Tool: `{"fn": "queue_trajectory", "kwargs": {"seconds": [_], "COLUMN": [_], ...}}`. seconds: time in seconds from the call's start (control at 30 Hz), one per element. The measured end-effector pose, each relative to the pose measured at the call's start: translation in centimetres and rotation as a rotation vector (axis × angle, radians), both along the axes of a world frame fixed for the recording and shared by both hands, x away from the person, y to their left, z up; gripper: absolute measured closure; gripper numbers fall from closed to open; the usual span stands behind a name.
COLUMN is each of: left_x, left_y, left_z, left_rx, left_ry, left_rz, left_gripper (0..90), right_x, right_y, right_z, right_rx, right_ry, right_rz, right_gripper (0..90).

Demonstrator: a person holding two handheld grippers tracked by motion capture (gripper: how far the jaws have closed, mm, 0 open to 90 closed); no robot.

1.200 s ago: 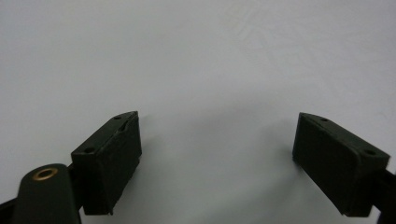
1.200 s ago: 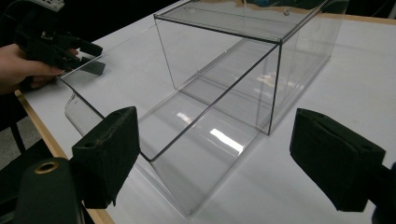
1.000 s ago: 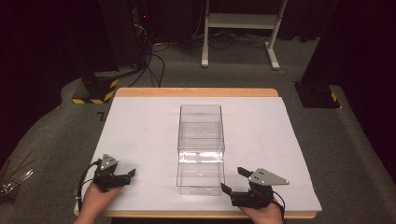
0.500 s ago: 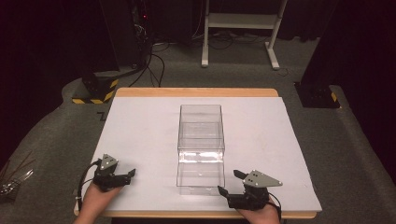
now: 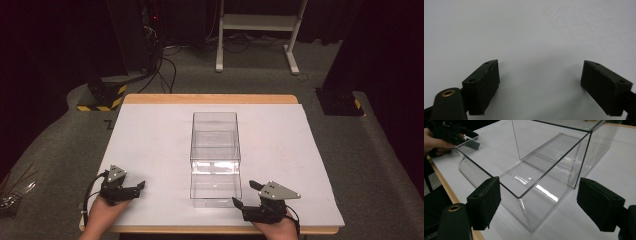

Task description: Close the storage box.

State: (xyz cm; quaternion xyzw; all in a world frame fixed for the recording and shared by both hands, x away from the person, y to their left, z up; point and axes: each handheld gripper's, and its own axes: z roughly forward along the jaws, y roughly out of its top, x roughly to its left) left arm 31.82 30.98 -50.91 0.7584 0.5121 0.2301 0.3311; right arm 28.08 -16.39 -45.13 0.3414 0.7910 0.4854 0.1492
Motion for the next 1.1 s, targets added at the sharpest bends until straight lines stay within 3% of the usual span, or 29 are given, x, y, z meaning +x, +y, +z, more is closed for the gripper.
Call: {"fn": "queue_trajectory", "kwargs": {"seconds": [0.47,1.1], "left_x": [0.0,0.0], "left_y": [0.0,0.0], "left_z": [0.0,0.0], "left_rx": [0.0,0.0], "left_ry": [0.0,0.001], "left_rz": [0.0,-0.001], "left_gripper": [15.8,15.8], "right_x": [0.0,0.2], "right_y": [0.3,1.7], "right_z": [-0.8,-1.3], "right_rx": [-0.015,-0.049], "right_ry": [0.013,-0.002], "right_rz": [0.015,0.0], "right_gripper": [20.7,18.7]}}
